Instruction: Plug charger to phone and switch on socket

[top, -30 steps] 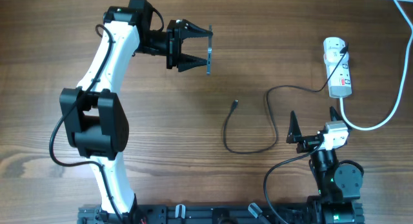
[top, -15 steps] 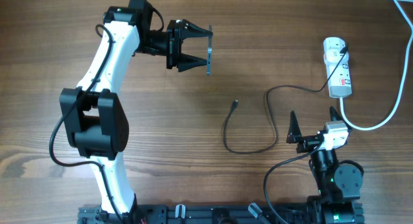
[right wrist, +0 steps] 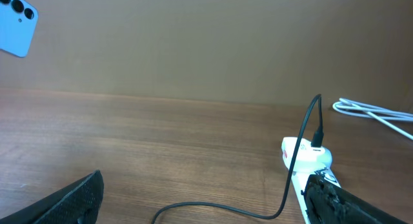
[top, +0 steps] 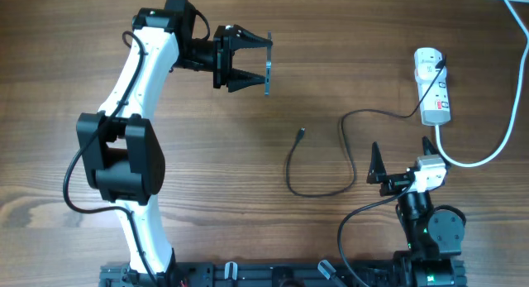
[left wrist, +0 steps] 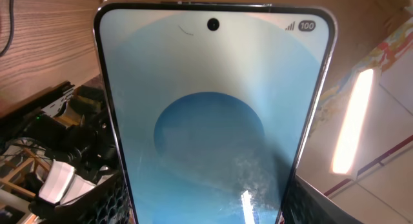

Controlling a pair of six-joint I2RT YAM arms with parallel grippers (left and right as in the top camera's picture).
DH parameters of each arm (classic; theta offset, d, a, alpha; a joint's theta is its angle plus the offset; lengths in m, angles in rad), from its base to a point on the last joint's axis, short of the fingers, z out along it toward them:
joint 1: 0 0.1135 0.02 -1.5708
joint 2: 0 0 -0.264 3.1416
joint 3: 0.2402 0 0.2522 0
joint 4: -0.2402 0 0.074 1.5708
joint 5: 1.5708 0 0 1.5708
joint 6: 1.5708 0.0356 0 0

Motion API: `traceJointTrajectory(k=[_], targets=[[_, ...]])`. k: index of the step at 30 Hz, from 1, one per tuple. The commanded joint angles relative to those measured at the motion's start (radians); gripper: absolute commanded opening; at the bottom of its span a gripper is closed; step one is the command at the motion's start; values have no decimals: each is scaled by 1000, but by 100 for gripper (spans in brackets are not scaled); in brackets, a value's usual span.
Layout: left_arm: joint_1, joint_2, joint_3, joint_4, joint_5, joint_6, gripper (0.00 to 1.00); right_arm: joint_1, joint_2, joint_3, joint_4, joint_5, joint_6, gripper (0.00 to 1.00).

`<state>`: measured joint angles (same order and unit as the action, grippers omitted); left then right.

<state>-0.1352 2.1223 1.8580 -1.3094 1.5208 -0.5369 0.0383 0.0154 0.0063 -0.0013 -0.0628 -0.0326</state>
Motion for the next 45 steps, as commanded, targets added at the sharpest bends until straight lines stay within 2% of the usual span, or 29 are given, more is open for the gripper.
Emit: traceJointTrajectory(k=[1, 25, 29, 31, 32, 34, 35, 37, 41, 45], targets=[[5, -32, 22, -2, 56, -2, 64, -3, -8, -1, 2, 3, -18, 100], [5, -32, 22, -2, 56, -2, 64, -3, -8, -1, 5, -6, -65, 100], [5, -32, 22, -1, 56, -2, 65, -3, -8, -1, 34, -318, 200, 100], [5, -32, 22, -1, 56, -2, 64, -3, -8, -1, 49, -496, 417, 100], [5, -32, 22, -1, 56, -2, 64, -3, -8, -1, 56, -554, 585, 100], [5, -32, 22, -1, 56, -2, 64, -3, -8, -1, 56, -567, 872, 100], [5, -32, 22, -1, 56, -2, 64, -3, -8, -1, 63, -567, 955, 100], [5, -32, 22, -1, 56, -2, 64, -3, -8, -1, 126, -587, 1032, 100], [5, -32, 22, -2, 56, -2, 64, -3, -8, 3, 429, -681, 1065, 100], [5, -32, 22, -1, 56, -2, 64, -3, 1, 86, 455, -687, 1022, 100]])
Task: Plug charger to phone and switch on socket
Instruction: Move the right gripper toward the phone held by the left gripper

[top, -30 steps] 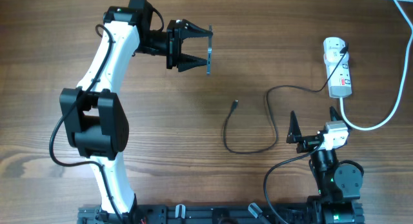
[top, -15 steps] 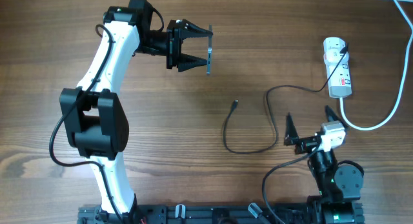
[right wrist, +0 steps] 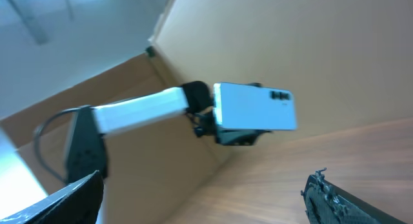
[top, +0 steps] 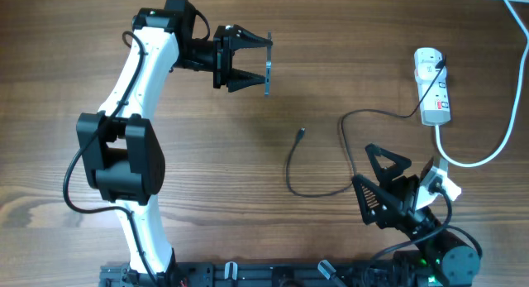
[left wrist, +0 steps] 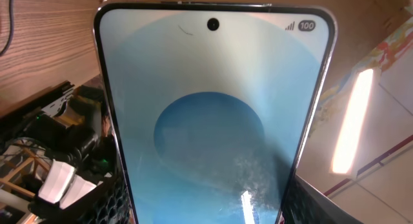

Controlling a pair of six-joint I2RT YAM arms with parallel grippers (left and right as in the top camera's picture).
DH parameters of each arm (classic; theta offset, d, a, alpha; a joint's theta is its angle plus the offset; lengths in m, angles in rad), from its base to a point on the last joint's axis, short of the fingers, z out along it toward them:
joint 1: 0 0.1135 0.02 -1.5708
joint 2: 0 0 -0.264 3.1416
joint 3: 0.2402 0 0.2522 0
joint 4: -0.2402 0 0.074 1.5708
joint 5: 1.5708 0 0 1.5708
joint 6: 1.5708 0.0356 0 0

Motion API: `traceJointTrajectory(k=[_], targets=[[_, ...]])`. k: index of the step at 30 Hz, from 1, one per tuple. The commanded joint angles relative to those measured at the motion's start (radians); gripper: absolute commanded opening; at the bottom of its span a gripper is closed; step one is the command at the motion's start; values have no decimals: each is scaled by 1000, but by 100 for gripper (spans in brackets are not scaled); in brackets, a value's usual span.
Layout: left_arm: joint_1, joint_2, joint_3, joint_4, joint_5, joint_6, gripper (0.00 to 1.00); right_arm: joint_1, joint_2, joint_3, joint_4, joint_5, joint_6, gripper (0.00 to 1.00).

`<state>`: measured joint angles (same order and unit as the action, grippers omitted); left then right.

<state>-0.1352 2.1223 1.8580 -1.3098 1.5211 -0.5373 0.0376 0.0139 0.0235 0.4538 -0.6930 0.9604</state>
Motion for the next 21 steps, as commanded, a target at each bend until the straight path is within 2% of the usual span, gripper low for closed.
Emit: traceJointTrajectory(k=[1, 3, 6, 9, 13, 16, 20, 21], targets=[[5, -32, 22, -1, 56, -2, 64, -3, 15, 101, -10, -56, -9, 100], [5, -32, 22, -1, 56, -2, 64, -3, 62, 188, -80, -45, -96, 100], [5, -32, 22, -1, 56, -2, 64, -3, 173, 352, -282, -56, -256, 100], [5, -32, 22, -1, 56, -2, 64, -3, 373, 595, -583, -92, -476, 100], [5, -32, 22, -1, 56, -2, 64, -2, 658, 923, -969, -94, -681, 100], [5, -32, 22, -1, 56, -2, 64, -2, 800, 1061, -1077, -121, -687, 100], [5, -32, 22, -1, 56, 2, 64, -2, 922, 1111, -1039, -370, -495, 100], [5, -32, 22, -1, 56, 4, 64, -1, 949, 1111, -990, -410, -447, 92]])
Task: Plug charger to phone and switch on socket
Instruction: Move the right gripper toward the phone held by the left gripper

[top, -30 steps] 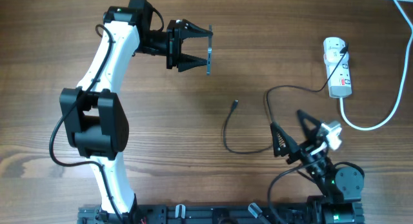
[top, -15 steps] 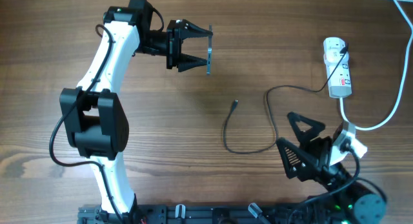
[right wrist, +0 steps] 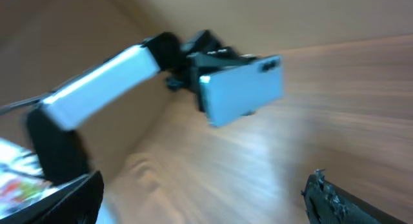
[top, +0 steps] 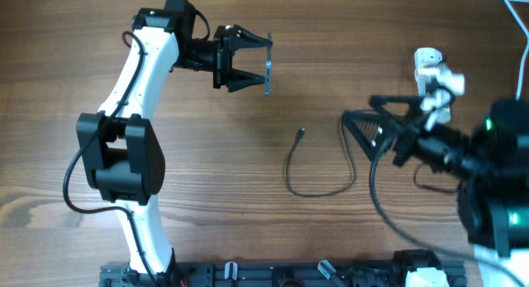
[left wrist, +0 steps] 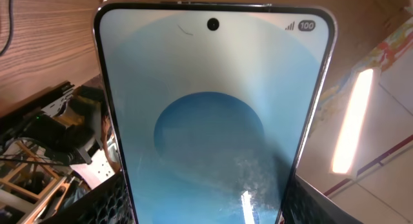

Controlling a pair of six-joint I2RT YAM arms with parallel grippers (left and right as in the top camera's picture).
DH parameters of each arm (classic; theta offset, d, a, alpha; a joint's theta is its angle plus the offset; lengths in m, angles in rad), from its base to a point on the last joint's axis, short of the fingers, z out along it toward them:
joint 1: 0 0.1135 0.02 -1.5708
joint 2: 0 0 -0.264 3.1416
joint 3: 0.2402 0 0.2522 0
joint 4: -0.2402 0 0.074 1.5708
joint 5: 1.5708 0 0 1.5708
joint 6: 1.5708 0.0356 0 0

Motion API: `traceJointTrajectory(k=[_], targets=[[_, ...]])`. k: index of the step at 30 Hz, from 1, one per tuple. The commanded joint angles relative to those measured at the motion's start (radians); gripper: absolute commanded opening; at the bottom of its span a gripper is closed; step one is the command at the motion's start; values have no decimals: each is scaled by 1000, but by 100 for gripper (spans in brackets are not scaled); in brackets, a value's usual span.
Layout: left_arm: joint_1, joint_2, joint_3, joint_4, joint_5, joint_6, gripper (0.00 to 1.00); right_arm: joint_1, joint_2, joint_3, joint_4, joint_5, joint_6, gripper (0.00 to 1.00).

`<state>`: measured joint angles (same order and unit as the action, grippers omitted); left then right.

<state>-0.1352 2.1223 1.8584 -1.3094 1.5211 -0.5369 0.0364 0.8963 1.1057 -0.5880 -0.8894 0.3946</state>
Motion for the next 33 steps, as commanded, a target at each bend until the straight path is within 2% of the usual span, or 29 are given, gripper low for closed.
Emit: traceJointTrajectory(k=[1, 3, 5, 9, 16, 24, 29, 33], targets=[[5, -32, 21, -1, 56, 5, 64, 5, 90, 29, 93, -258, 125, 85], [5, -32, 21, -1, 56, 5, 64, 25, 124, 29, 137, -273, 138, 83], [5, -32, 21, -1, 56, 5, 64, 59, 142, 29, 135, -224, 138, 87], [5, -32, 21, -1, 56, 5, 64, 172, 170, 37, 104, -35, 105, 93], [5, -32, 21, -1, 56, 5, 64, 414, 323, 296, -266, 562, -11, 94], [5, -32, 21, -1, 56, 5, 64, 616, 560, 625, -550, 895, -27, 93], [5, -32, 21, -1, 56, 5, 64, 753, 673, 724, -568, 1127, 5, 93], [5, -32, 21, -1, 53, 5, 64, 816, 708, 729, -546, 1276, 77, 90]])
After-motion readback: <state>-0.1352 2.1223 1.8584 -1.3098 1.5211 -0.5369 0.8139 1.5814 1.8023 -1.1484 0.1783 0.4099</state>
